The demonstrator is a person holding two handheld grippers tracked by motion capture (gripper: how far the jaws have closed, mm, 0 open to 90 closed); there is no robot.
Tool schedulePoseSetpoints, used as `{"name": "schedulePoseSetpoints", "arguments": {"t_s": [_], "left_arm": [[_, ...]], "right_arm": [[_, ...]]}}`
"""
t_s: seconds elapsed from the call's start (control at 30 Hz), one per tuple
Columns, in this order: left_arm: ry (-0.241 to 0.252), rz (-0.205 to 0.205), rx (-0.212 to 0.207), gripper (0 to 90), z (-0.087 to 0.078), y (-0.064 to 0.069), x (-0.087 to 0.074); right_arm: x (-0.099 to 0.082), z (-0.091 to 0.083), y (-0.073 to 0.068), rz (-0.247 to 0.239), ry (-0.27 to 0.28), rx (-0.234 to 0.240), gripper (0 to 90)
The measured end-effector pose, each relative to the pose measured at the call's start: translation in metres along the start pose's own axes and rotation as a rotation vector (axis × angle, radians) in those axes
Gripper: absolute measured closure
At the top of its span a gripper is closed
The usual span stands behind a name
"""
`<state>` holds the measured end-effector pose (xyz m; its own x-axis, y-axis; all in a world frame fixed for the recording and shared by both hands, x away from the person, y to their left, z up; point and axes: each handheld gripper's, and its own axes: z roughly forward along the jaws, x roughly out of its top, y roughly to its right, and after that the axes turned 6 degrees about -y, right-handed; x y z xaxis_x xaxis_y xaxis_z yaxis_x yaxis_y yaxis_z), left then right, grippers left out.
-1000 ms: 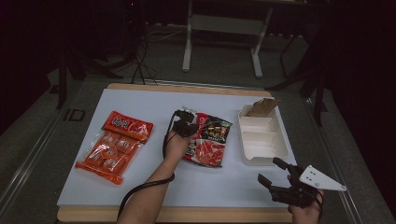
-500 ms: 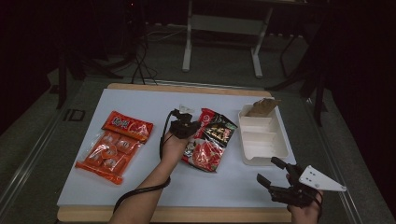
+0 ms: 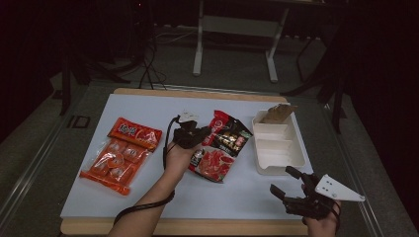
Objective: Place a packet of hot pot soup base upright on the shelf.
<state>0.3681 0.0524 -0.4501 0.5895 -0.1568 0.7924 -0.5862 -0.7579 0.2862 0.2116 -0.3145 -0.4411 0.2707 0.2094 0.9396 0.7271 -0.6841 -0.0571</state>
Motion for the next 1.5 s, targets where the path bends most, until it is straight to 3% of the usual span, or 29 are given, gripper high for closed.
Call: {"name": "schedulePoseSetpoints", "arguments": {"t_s": [0.03,0.1,0.13,0.2,0.4,0.57,0.7,0.8,0.93,1.03,1.17,1.27,1.33,1.43,1.5], "left_arm": [[0.005,-0.001,-0.021,89.8,-0.002,0.000,0.000],[0.024,0.000,-0.023,89.9,-0.007,0.003,-0.001],[0.033,-0.005,-0.050,89.8,-0.009,0.003,-0.001],[0.053,-0.006,-0.047,89.9,-0.013,0.006,-0.002],[0.101,-0.026,-0.114,89.8,-0.021,0.013,-0.006],[0.135,-0.013,-0.166,89.8,-0.025,0.023,-0.008],[0.140,-0.024,-0.210,89.7,-0.026,0.028,-0.009],[0.150,-0.027,-0.233,89.7,-0.027,0.030,-0.012],[0.175,-0.044,-0.266,89.7,-0.029,0.032,-0.016],[0.216,-0.081,-0.323,89.7,-0.030,0.030,-0.020],[0.256,-0.078,-0.377,89.7,-0.031,0.032,-0.022],[0.272,-0.066,-0.392,89.6,-0.032,0.035,-0.023],[0.290,-0.073,-0.426,89.5,-0.032,0.035,-0.023],[0.293,-0.075,-0.432,89.5,-0.032,0.036,-0.024],[0.290,-0.068,-0.427,89.4,-0.030,0.037,-0.025]], "right_arm": [[0.001,0.000,0.000,-0.014,-0.006,-0.013,16.0],[0.003,0.000,0.000,-0.052,-0.013,-0.044,13.9],[0.004,0.000,0.001,-0.054,-0.009,-0.051,13.9],[0.006,0.000,0.005,-0.034,-0.022,-0.059,13.9],[0.017,-0.001,0.009,0.057,-0.014,-0.046,13.8],[0.028,0.009,0.010,0.065,-0.025,0.009,10.3],[0.037,0.023,0.010,0.066,-0.074,-0.007,14.4],[0.044,0.034,0.013,0.087,-0.079,-0.009,17.6],[0.052,0.043,0.016,0.115,-0.071,-0.004,20.1],[0.057,0.049,0.017,0.124,-0.066,0.003,21.5],[0.062,0.053,0.019,0.144,-0.051,0.013,23.8],[0.067,0.056,0.020,0.137,-0.046,0.021,30.2],[0.069,0.057,0.022,0.145,-0.041,0.031,37.2],[0.069,0.058,0.025,0.152,-0.041,0.043,50.4],[0.071,0.058,0.024,0.144,-0.038,0.059,64.4]]}}
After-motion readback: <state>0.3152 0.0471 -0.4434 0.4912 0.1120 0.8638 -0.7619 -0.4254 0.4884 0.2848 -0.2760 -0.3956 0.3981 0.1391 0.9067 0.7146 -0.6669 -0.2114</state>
